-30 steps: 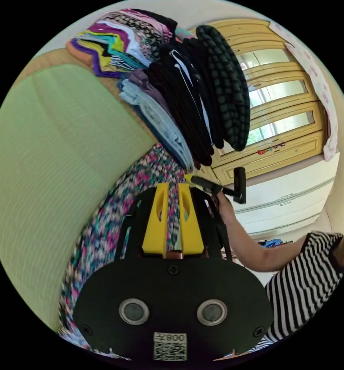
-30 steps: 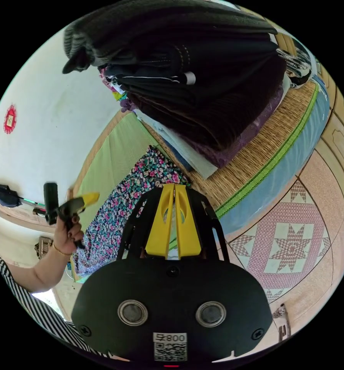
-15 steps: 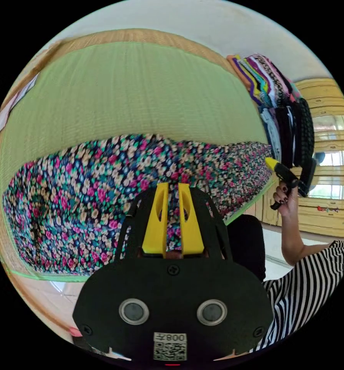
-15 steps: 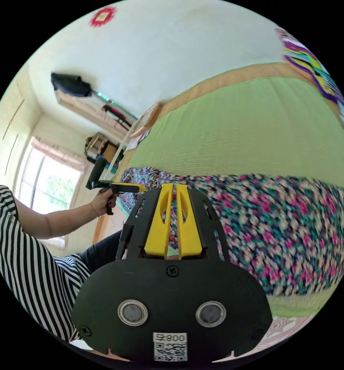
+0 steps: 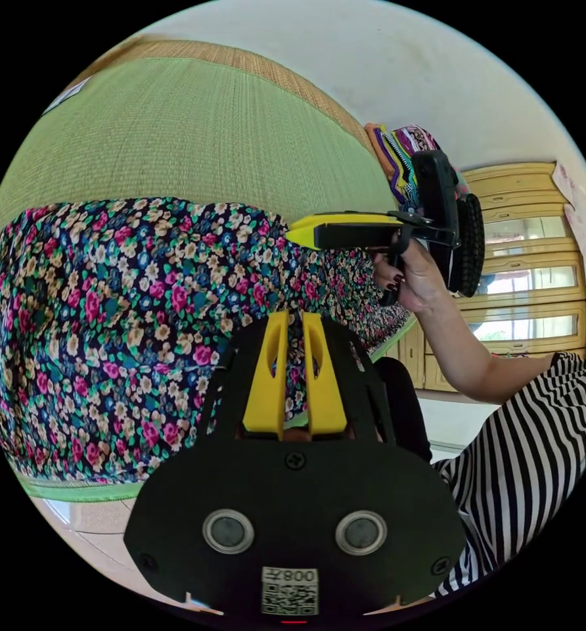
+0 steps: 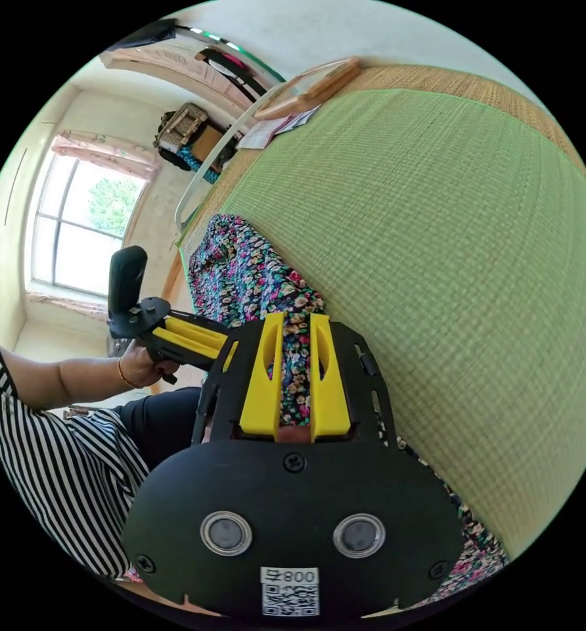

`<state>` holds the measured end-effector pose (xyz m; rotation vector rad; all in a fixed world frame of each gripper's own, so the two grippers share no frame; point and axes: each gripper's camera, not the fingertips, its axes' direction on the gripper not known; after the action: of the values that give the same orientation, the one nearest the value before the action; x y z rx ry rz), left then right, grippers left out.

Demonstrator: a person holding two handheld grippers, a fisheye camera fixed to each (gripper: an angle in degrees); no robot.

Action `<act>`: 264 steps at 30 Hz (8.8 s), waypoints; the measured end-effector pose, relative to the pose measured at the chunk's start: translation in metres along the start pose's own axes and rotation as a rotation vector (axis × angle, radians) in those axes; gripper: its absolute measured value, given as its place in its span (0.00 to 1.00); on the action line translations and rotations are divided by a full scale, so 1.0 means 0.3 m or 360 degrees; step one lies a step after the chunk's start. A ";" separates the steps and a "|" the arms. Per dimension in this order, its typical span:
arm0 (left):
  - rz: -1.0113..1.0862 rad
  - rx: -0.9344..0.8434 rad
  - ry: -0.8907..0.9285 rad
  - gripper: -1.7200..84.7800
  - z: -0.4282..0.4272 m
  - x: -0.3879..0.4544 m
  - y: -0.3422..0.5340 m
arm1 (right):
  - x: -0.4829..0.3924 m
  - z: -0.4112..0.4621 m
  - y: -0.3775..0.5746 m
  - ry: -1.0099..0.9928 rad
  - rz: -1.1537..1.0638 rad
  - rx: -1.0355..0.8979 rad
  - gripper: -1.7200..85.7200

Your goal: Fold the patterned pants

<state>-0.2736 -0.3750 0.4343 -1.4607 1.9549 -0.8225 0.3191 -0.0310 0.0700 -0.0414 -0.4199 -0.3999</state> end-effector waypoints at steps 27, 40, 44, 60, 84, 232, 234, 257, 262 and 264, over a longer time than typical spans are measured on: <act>0.0382 -0.0110 -0.0425 0.10 -0.212 -0.025 0.032 | -0.227 0.024 0.054 -0.0072 -0.0074 0.0052 0.04; 0.0467 0.0146 -0.0355 0.03 -0.412 -0.011 0.270 | -0.367 -0.053 0.113 -0.0030 -0.0152 0.0080 0.05; 0.0476 0.0097 -0.0368 0.03 -0.409 -0.018 0.296 | -0.432 -0.143 0.145 -0.0038 -0.0205 0.0116 0.05; 0.0407 0.0103 -0.0293 0.03 -0.445 -0.067 0.304 | -0.538 -0.160 0.081 0.0470 -0.0507 -0.0017 0.09; 0.0259 0.0017 -0.0229 0.02 -0.411 -0.115 0.198 | -0.537 -0.296 0.002 0.0622 -0.0481 0.0246 0.02; 0.0158 0.0114 -0.0462 0.02 -0.223 0.088 -0.098 | -0.195 -0.224 0.462 0.0516 0.0288 0.0244 0.02; 0.0056 0.0145 -0.0465 0.02 -0.279 0.055 -0.021 | -0.247 -0.155 0.445 0.0448 0.0191 0.0155 0.02; -0.0302 -0.0086 -0.0733 0.02 -0.266 -0.086 0.250 | -0.289 0.110 0.584 0.0614 0.0369 0.0016 0.02; -0.0155 0.0013 -0.0623 0.02 -0.253 -0.028 0.201 | -0.173 -0.048 0.816 0.0574 0.0765 0.0417 0.03; -0.0048 0.0025 -0.0514 0.03 -0.224 0.012 0.162 | -0.112 -0.122 0.940 0.0560 0.0933 0.0601 0.04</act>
<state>-0.3544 -0.3583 0.4416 -1.5116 1.6854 -0.5711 0.4140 0.2367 0.0350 0.2660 -0.1162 0.2537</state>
